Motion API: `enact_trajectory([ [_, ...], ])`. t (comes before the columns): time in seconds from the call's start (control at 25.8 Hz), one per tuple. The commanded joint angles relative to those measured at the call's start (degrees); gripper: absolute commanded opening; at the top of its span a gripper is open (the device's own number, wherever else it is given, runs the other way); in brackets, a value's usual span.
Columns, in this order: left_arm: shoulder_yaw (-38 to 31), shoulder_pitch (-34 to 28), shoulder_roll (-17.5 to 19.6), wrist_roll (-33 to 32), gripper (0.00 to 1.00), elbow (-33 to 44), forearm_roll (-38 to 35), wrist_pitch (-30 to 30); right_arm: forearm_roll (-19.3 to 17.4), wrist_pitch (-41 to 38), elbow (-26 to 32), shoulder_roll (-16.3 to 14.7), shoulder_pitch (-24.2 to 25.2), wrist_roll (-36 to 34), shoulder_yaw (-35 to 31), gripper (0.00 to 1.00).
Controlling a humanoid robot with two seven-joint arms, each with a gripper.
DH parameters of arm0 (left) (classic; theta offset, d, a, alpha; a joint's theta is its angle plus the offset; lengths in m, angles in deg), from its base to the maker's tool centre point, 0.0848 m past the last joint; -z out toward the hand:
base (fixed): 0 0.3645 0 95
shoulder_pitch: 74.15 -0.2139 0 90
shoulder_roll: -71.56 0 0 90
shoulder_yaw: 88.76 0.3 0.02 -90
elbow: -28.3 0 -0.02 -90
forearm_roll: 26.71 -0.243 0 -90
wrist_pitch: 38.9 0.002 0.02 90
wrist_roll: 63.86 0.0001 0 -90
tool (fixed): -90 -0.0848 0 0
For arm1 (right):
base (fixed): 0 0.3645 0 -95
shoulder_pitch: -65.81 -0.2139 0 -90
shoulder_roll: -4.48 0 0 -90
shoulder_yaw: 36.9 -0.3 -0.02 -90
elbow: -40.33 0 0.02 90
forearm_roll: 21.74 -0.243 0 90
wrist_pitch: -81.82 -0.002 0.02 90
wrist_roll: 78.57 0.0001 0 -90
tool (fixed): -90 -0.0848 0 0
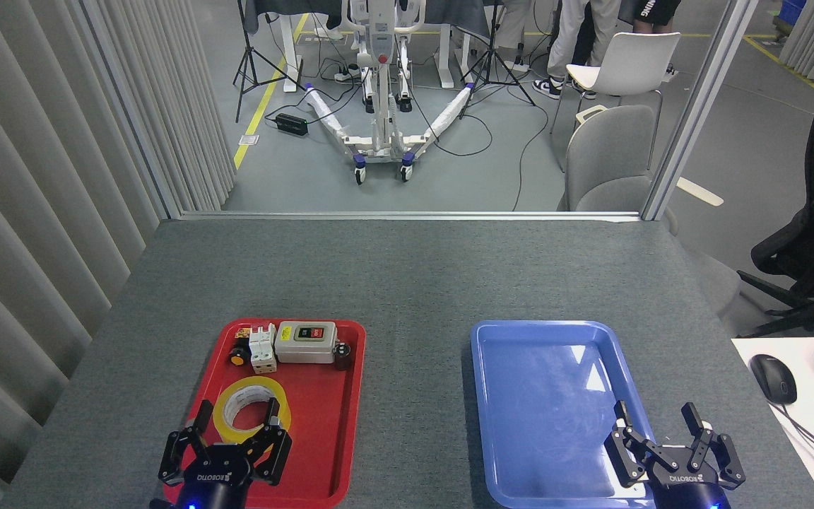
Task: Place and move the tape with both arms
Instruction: 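Lower the left gripper onto the yellow tape roll in the red tray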
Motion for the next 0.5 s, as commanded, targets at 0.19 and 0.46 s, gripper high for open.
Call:
enact_trajectory([
  [0.19,0.08,1.17,-0.31,-0.45,1.0,-0.11,-0.13,0.0,0.88,-0.18,0.01,0.18,0.62,-0.36,-0.06,1.0],
  [0.46,-0.01,1.26,-0.48,-0.89,1.0,-0.11,-0.13,0.09,0.88,-0.18,0.01,0.27,0.62,-0.27,-0.14,1.0],
])
